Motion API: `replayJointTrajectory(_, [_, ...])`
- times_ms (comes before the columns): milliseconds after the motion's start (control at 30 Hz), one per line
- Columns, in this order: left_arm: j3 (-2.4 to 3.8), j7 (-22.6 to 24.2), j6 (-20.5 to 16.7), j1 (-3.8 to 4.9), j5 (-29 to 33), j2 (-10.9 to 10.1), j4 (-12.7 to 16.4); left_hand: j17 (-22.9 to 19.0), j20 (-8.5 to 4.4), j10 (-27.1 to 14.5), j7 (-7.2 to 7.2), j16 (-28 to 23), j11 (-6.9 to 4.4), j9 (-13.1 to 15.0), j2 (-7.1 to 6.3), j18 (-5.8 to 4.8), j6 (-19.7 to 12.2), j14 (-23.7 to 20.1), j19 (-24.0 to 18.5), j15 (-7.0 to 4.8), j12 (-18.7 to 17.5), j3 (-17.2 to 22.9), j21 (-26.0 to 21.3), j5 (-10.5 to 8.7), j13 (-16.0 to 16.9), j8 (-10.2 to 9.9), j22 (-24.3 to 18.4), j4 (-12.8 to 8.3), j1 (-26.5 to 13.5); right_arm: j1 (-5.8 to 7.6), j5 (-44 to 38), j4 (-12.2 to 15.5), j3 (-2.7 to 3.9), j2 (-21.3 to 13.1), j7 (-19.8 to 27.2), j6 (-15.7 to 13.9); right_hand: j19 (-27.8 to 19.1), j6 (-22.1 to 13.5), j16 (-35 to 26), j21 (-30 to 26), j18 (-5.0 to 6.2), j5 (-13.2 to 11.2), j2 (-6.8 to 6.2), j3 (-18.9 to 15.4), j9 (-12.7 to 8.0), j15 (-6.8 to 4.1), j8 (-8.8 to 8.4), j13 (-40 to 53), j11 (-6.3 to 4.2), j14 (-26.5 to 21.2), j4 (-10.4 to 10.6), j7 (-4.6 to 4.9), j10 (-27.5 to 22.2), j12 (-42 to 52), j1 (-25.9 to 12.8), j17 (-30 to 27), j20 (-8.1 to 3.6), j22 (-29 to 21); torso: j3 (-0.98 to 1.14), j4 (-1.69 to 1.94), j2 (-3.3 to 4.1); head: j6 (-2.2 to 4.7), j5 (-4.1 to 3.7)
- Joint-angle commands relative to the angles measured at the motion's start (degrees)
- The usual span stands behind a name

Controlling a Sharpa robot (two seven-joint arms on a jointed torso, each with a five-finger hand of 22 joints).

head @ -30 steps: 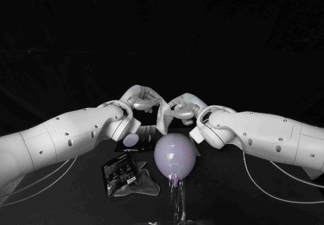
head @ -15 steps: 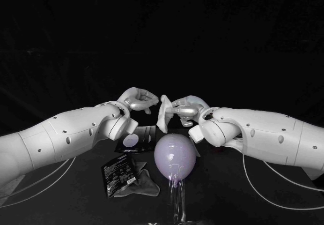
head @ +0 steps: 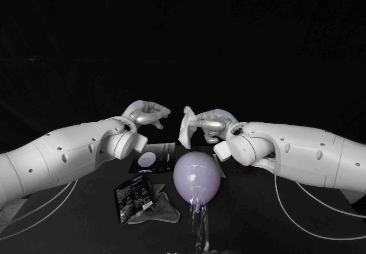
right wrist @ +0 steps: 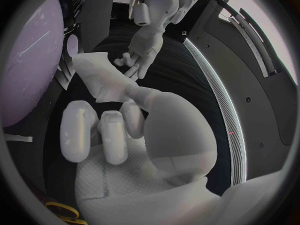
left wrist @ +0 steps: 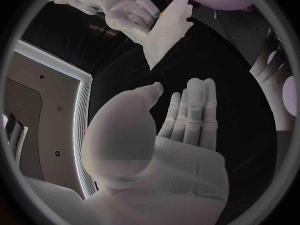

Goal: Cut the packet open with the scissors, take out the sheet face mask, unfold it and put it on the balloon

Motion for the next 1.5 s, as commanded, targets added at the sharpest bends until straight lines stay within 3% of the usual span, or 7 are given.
replayJointTrajectory(33, [0.06,4.95,-1.28,-0.06,1.26,-1.06,2.54,0.3,-0.14,5.07,-0.38,1.14,-1.89,2.0,0.54,0.74,5.43,0.69,1.27,-1.66,4.98,-0.28,-0.22,0.18,2.1,4.4,-0.16,-0.56,1.48,0.03,1.07,-0.45,0.04,0.36,1.41,-0.68,0.07,-0.23,0.1,0.18,0.11,0.16,0.54,0.29,2.28,-0.47,2.47,1.6,0.15,3.91,-0.05,-0.05,0.3,0.06,-0.11,9.59,-0.17,10.99,0.0,0.05,0.03,0.06,-0.07])
replayJointTrajectory(167, [0.06,4.78,1.55,-0.27,-0.71,-2.67,5.76,1.39,-0.99,8.76,-2.01,4.11,-3.68,2.85,1.11,0.88,7.08,4.27,3.81,-3.3,8.78,-1.15,1.36,0.25,3.94,5.84,0.51,0.73,0.25,-0.02,0.76,-0.83,0.03,0.72,1.65,-1.25,0.04,-0.31,0.06,0.12,0.12,0.16,0.56,0.35,2.35,-0.46,2.54,1.53,0.15,3.88,-0.13,-0.04,0.22,-0.03,-0.14,9.52,-0.17,10.97,-0.01,0.13,-0.02,0.03,-0.15])
replayJointTrajectory(333, [0.06,3.89,3.98,-0.83,-4.22,-3.45,8.75,10.32,-3.08,10.7,-3.06,9.96,-5.0,3.11,-0.92,0.78,8.4,11.31,7.25,-4.67,11.71,-4.82,4.2,0.17,5.9,5.39,1.88,3.78,-3.17,-0.07,-0.73,-0.81,0.02,0.96,1.91,-1.69,0.04,-0.31,0.06,0.12,0.12,0.16,0.56,0.35,2.35,-0.46,2.54,1.53,0.15,3.88,-0.13,-0.04,0.22,-0.03,-0.14,9.52,-0.17,10.97,-0.05,0.03,-0.02,0.14,-0.16])
replayJointTrajectory(500, [0.06,3.29,3.11,-1.06,-6.0,-2.92,9.48,11.04,-3.58,10.82,-3.06,10.48,-5.0,3.08,-2.14,0.71,8.79,11.75,7.47,-4.78,12.2,-8.13,4.56,0.1,6.47,4.86,2.13,4.14,-7.22,-0.08,-2.9,-0.48,0.01,1.07,1.74,-1.63,0.08,-0.39,0.07,0.21,0.11,0.16,0.55,0.4,2.4,-0.46,2.59,1.59,0.15,3.88,-0.2,-0.03,0.25,0.05,-0.15,9.53,-0.17,11.0,-0.03,-0.06,0.01,0.2,-0.08])
replayJointTrajectory(867, [0.07,1.66,0.05,-1.16,-6.58,-1.35,8.81,11.05,-3.94,9.72,-2.47,10.52,-4.55,2.77,-1.95,0.62,8.16,11.58,7.37,-4.44,11.87,-12.49,4.68,0.09,6.96,3.29,2.33,4.04,-8.99,-0.1,-5.87,0.55,-0.01,1.06,1.11,-0.99,0.04,-0.43,0.05,0.13,0.12,0.17,0.53,0.42,2.45,-0.46,2.64,1.63,0.15,3.87,-0.27,-0.03,0.27,0.08,-0.17,9.5,-0.18,10.98,0.07,-0.03,0.0,0.17,-0.09])
replayJointTrajectory(1133, [0.08,-0.88,-1.6,-1.17,-7.66,-0.85,8.48,10.77,-3.7,8.42,-1.76,10.52,-3.81,3.36,1.62,0.59,7.91,11.0,7.11,-3.88,12.98,-24.11,4.75,0.03,8.59,2.53,2.63,4.3,-6.48,-0.11,-6.8,1.25,-0.02,0.67,1.02,-0.82,0.03,-0.45,0.07,0.11,0.13,0.17,0.5,0.45,2.51,-0.46,2.7,1.72,0.15,3.88,-0.35,-0.04,0.33,0.2,-0.18,9.54,-0.18,10.97,0.01,0.02,-0.02,0.14,-0.22])
replayJointTrajectory(1500, [0.08,-2.95,-2.63,-1.17,-8.6,-1.05,8.14,14.1,-4.02,8.52,-2.96,12.1,-5.0,6.25,4.8,0.65,8.57,12.68,7.37,-4.85,19.67,-31.81,5.32,0.15,12.77,7.0,3.17,4.14,-3.96,-0.11,-7.3,1.6,-0.02,0.43,1.01,-0.79,0.03,-0.45,0.07,0.11,0.13,0.17,0.5,0.45,2.51,-0.46,2.7,1.72,0.15,3.88,-0.35,-0.04,0.33,0.2,-0.18,9.54,-0.18,10.97,-0.06,0.11,0.03,0.11,-0.28])
